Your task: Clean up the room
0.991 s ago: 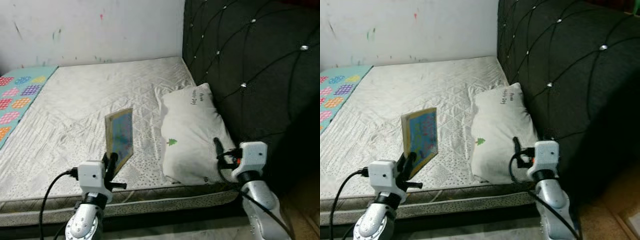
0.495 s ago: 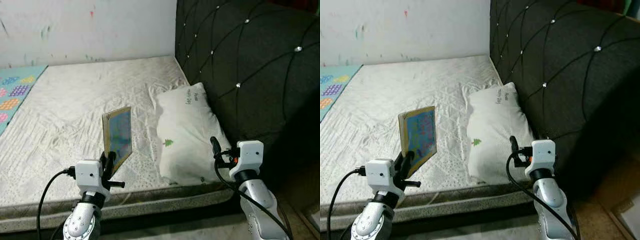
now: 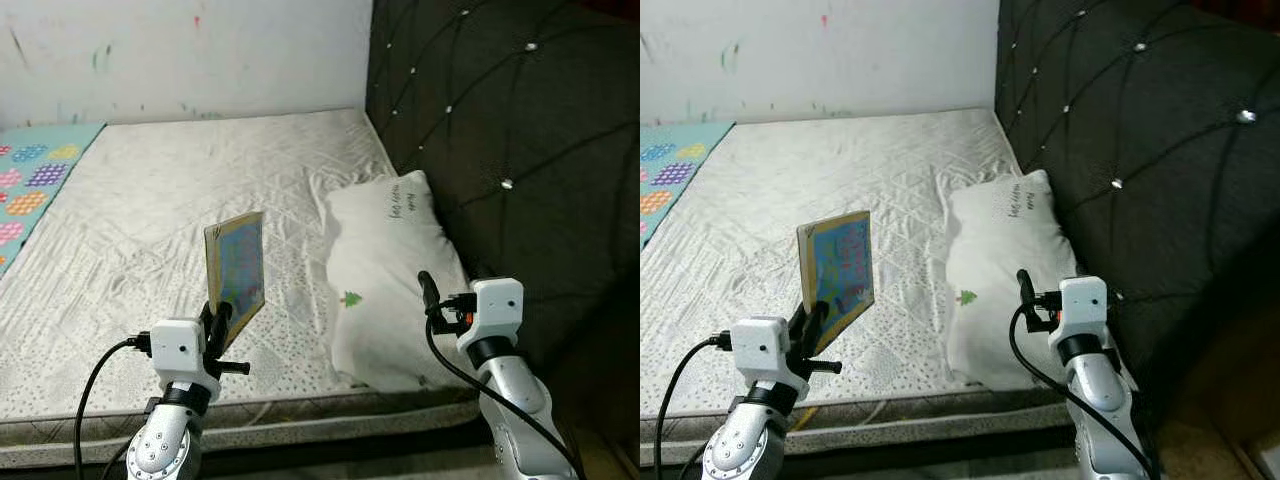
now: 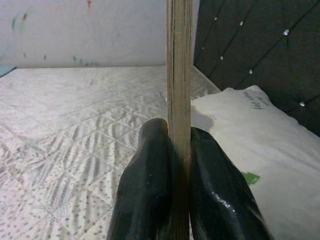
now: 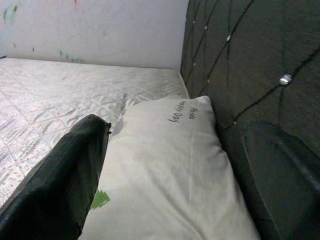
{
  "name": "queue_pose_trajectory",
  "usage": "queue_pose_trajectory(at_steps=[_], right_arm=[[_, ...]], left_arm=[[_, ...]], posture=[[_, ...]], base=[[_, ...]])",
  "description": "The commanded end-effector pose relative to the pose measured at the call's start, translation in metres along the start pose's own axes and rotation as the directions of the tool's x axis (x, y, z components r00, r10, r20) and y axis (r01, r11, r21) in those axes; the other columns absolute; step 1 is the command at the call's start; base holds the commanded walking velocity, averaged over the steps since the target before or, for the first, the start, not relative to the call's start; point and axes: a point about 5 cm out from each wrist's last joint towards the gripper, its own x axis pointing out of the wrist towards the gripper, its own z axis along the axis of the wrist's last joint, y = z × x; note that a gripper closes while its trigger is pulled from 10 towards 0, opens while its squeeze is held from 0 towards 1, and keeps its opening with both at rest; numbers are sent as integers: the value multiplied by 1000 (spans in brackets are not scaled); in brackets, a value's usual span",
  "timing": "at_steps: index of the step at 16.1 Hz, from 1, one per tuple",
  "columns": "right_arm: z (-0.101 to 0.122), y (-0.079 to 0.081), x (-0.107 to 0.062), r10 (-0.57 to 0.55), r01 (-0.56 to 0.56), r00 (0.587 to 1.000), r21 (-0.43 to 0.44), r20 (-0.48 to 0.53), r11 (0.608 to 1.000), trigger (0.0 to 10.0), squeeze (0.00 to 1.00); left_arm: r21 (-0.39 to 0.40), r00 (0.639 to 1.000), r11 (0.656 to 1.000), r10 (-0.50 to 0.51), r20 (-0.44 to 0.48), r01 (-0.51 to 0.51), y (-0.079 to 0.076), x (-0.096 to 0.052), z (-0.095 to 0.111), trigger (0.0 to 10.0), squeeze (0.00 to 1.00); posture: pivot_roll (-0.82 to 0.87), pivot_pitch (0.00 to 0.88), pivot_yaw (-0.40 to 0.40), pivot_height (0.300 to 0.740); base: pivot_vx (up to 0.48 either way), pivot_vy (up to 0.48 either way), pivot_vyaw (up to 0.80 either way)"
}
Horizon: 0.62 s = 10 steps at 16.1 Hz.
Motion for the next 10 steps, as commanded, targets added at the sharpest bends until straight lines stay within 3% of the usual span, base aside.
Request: queue_pose_trajectory(at_steps=[1,10], right_arm=[[2,1,3,4,-4,1000,-7,11,1000,10000,0],[1,1,3,7,-6,1000,-14,9,1000,10000,0]], left_arm=[[10,999,1000,-11,52,10,0,3,9,10000,0],[3,998,1000,-21,52,21,-2,4,8,10000,0]], posture=[[-105,0,67,740],[-107,0,63,740]], base=[[281,0,0],[302,0,0]])
